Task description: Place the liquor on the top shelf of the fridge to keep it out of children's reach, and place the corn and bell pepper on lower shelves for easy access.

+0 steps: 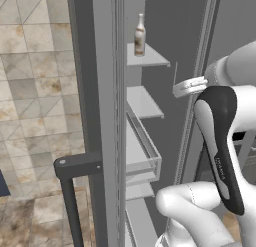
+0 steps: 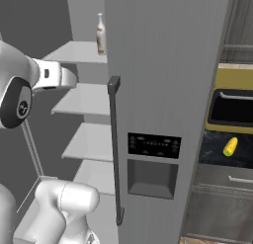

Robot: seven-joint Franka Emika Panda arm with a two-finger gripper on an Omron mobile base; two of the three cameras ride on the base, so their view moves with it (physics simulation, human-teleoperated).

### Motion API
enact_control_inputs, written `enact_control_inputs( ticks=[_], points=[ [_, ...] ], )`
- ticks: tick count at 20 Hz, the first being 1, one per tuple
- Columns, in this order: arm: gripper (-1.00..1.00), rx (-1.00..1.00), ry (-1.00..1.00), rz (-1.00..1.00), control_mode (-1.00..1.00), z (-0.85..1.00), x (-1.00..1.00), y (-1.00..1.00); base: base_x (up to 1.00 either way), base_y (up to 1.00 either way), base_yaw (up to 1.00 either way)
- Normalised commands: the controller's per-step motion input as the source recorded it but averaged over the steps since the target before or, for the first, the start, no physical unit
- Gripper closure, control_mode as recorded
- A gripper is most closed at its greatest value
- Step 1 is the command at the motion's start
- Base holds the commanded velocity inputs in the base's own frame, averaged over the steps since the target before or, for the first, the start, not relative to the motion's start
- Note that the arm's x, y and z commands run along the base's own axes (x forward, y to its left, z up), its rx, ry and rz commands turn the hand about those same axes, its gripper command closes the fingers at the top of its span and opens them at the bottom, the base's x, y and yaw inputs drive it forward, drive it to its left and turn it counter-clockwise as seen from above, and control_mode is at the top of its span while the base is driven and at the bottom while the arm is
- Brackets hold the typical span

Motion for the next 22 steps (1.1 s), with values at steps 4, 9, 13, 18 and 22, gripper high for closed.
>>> enact_control_inputs(
  ticks=[4, 9, 13, 18, 22],
  points=[
    [-1.0, -0.01, 0.01, -0.05, -1.0, -0.15, -0.49, -0.23, 0.0, 0.0, 0.0],
    [-1.0, -0.03, 0.0, -0.02, -1.0, -0.33, -0.44, -0.03, 0.0, 0.0, 0.0],
    [-1.0, -0.01, 0.0, 0.0, 1.0, -0.26, -0.17, 0.0, -0.04, 0.0, 0.0],
    [-1.0, 0.0, 0.0, 0.0, 1.0, 0.0, 0.0, 0.0, -0.18, -0.31, -0.02],
    [-1.0, 0.0, 0.0, 0.0, 1.0, 0.0, 0.0, 0.0, -0.25, -0.79, -0.13]
  ],
)
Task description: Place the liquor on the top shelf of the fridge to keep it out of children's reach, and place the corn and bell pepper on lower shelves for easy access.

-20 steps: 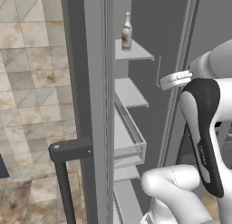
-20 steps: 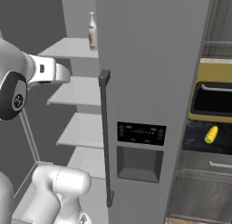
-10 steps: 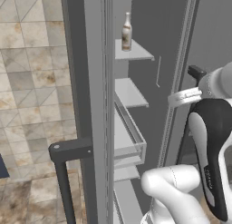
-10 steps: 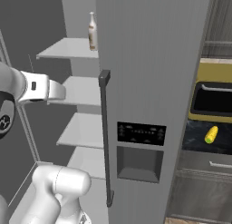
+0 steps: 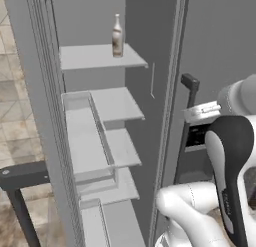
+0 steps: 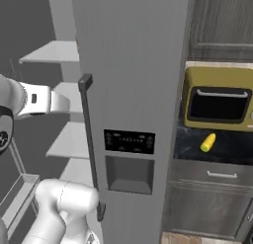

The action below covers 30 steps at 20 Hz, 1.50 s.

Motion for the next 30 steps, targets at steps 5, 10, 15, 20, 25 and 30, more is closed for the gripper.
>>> enact_control_inputs(
  ticks=[5, 10, 15, 20, 25, 30],
  points=[
    [-1.0, 0.0, 0.0, 0.0, 1.0, 0.0, 0.0, 0.0, -0.23, -0.96, -0.18],
    [-1.0, 0.0, 0.0, 0.0, 1.0, 0.0, 0.0, 0.0, -0.05, -0.94, -0.15],
    [-1.0, 0.0, 0.0, 0.0, 1.0, 0.0, 0.0, 0.0, 0.06, -0.89, -0.08],
    [-1.0, 0.0, 0.0, 0.0, 1.0, 0.0, 0.0, 0.0, 0.17, -0.74, -0.03],
    [-1.0, 0.0, 0.0, 0.0, 1.0, 0.0, 0.0, 0.0, 0.34, -0.48, 0.0],
    [-1.0, 0.0, 0.0, 0.0, 1.0, 0.0, 0.0, 0.0, 0.45, -0.24, 0.0]
  ],
)
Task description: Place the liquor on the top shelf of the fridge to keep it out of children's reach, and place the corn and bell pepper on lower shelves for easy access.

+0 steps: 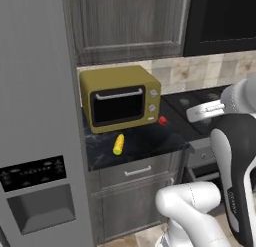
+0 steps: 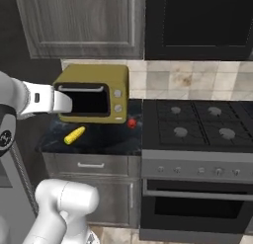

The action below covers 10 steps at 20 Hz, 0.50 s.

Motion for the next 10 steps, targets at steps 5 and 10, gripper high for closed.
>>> enact_control_inputs(
  ticks=[5, 10],
  points=[
    [-1.0, 0.0, 0.0, 0.0, 1.0, 0.0, 0.0, 0.0, 0.5, -0.18, 0.0],
    [-1.0, 0.0, 0.0, 0.0, 1.0, 0.0, 0.0, 0.0, 0.35, -0.12, 0.01]
  ],
)
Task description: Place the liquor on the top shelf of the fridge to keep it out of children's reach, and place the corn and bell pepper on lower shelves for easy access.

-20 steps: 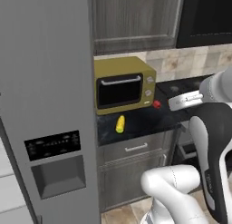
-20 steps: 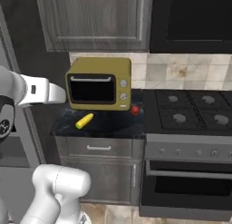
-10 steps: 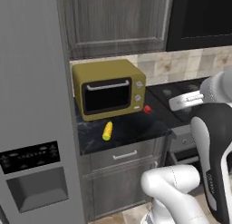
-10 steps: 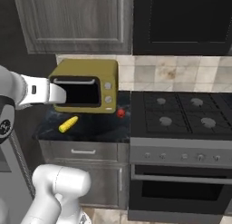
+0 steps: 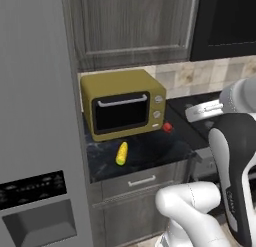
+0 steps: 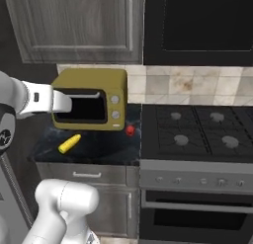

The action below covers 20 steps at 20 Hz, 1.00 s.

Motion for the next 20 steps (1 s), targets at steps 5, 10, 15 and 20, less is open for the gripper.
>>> enact_control_inputs(
  ticks=[5, 10, 15, 20],
  points=[
    [-1.0, 0.0, 0.0, 0.0, 1.0, 0.0, 0.0, 0.0, 0.42, -0.52, 0.05],
    [-1.0, 0.0, 0.0, 0.0, 1.0, 0.0, 0.0, 0.0, 0.39, -0.68, 0.06],
    [-1.0, 0.0, 0.0, 0.0, 1.0, 0.0, 0.0, 0.0, 0.53, -0.16, 0.1],
    [-1.0, 0.0, 0.0, 0.0, 1.0, 0.0, 0.0, 0.0, 0.6, 0.0, 0.1]
  ],
)
